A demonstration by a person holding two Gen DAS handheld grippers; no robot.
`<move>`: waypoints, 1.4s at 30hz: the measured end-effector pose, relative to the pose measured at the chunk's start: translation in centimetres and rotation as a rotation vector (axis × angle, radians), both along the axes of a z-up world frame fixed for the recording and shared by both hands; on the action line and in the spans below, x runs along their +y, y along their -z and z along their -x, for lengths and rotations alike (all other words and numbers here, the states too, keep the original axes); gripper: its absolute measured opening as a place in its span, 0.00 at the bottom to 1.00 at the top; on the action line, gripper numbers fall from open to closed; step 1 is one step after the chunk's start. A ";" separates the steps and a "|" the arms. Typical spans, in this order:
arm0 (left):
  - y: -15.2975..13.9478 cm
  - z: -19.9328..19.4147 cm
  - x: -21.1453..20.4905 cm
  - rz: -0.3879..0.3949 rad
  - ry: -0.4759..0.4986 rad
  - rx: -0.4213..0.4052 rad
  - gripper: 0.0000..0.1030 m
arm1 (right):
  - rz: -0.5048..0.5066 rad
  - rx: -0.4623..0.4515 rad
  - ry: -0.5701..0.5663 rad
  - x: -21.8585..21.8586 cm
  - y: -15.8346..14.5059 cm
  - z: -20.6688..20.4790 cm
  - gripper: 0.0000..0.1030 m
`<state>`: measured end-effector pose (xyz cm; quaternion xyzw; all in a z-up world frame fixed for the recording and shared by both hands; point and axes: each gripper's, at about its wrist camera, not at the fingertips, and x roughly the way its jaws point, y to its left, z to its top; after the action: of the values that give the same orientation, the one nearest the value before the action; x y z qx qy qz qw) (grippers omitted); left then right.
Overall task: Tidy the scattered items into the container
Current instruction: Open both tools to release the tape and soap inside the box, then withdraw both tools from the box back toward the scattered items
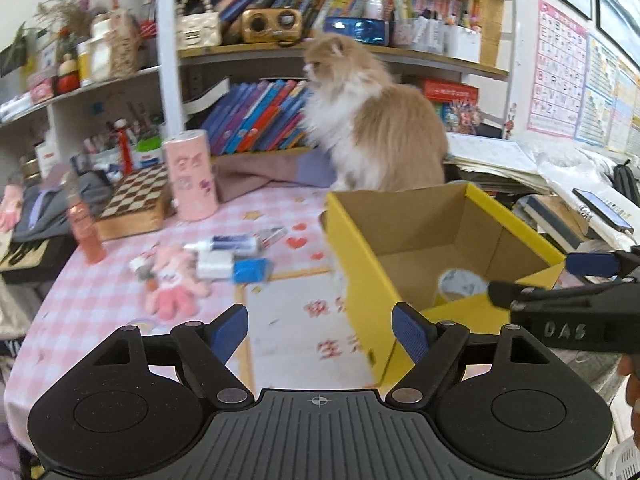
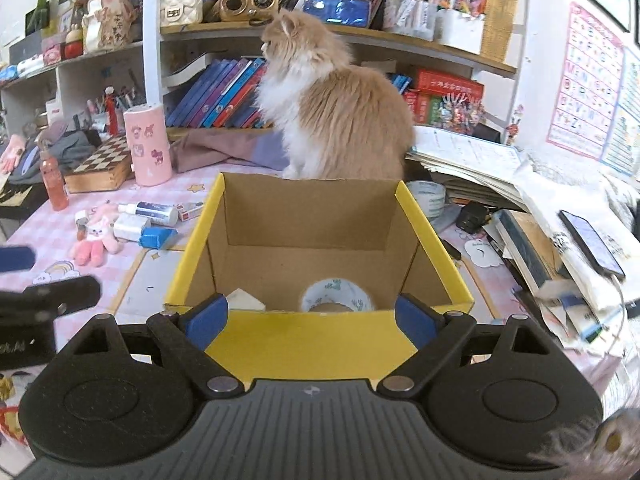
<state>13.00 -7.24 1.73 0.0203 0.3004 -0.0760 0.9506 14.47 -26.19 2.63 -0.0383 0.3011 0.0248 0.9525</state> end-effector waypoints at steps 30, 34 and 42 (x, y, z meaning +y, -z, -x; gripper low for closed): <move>1.9 9.1 9.8 -0.032 -0.075 0.061 0.79 | -0.043 0.075 -0.055 10.8 2.7 9.9 0.96; 1.8 9.5 11.1 -0.034 -0.109 0.062 0.79 | -0.038 0.083 -0.090 12.2 2.8 9.9 0.97; 1.8 10.0 13.0 -0.041 -0.150 0.075 0.84 | -0.025 0.111 -0.133 14.4 2.9 9.6 0.98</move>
<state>2.96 5.78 -0.06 0.0143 0.3380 0.0010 0.9410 4.84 -11.80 -0.24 -0.0449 0.3497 0.0938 0.9311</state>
